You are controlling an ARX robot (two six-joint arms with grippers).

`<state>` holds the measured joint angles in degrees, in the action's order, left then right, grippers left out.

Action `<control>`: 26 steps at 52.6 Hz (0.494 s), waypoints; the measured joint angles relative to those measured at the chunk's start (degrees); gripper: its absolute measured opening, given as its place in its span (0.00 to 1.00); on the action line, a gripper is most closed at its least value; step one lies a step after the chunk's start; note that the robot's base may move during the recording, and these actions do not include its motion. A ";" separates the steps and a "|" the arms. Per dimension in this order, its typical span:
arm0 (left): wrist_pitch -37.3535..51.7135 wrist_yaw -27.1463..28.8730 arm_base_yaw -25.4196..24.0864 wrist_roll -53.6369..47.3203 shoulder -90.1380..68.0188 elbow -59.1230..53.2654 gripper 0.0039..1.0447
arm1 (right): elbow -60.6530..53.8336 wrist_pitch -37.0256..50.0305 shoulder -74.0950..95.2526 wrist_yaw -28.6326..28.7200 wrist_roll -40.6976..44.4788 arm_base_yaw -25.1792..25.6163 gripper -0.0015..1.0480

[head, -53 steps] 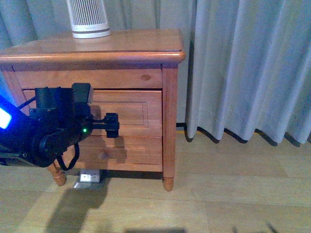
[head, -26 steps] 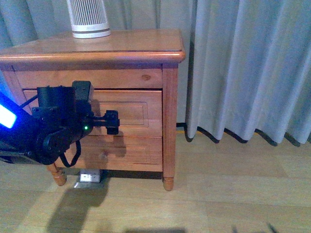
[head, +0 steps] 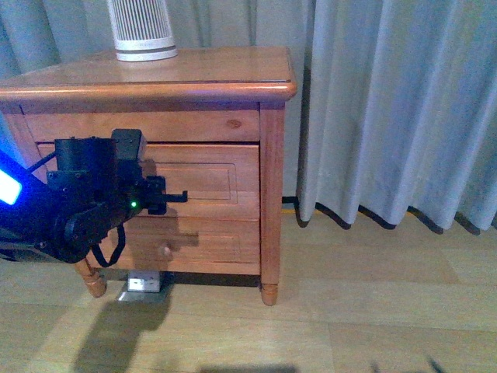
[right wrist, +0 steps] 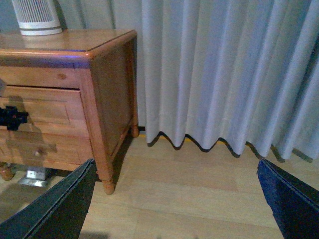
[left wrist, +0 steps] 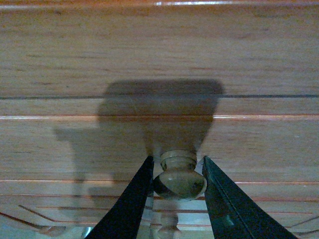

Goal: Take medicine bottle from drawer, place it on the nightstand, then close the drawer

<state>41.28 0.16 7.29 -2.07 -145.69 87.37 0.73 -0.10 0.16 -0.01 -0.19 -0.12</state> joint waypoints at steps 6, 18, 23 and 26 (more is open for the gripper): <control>0.15 0.04 0.00 -0.04 0.00 0.00 0.25 | 0.00 0.00 0.00 0.00 -0.02 0.00 0.93; 5.55 0.24 0.00 0.68 1.14 -5.35 0.24 | 0.00 0.00 0.00 0.00 0.00 0.00 0.93; 8.81 0.61 0.13 1.22 3.58 -11.43 0.24 | 0.00 0.00 0.00 0.00 0.00 0.02 0.93; 10.93 0.59 0.20 1.25 5.18 -15.15 0.24 | 0.00 0.00 0.00 0.00 0.00 0.00 0.93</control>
<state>52.21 0.75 7.49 -0.82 -140.51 72.23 0.73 -0.10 0.16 -0.01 -0.19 -0.12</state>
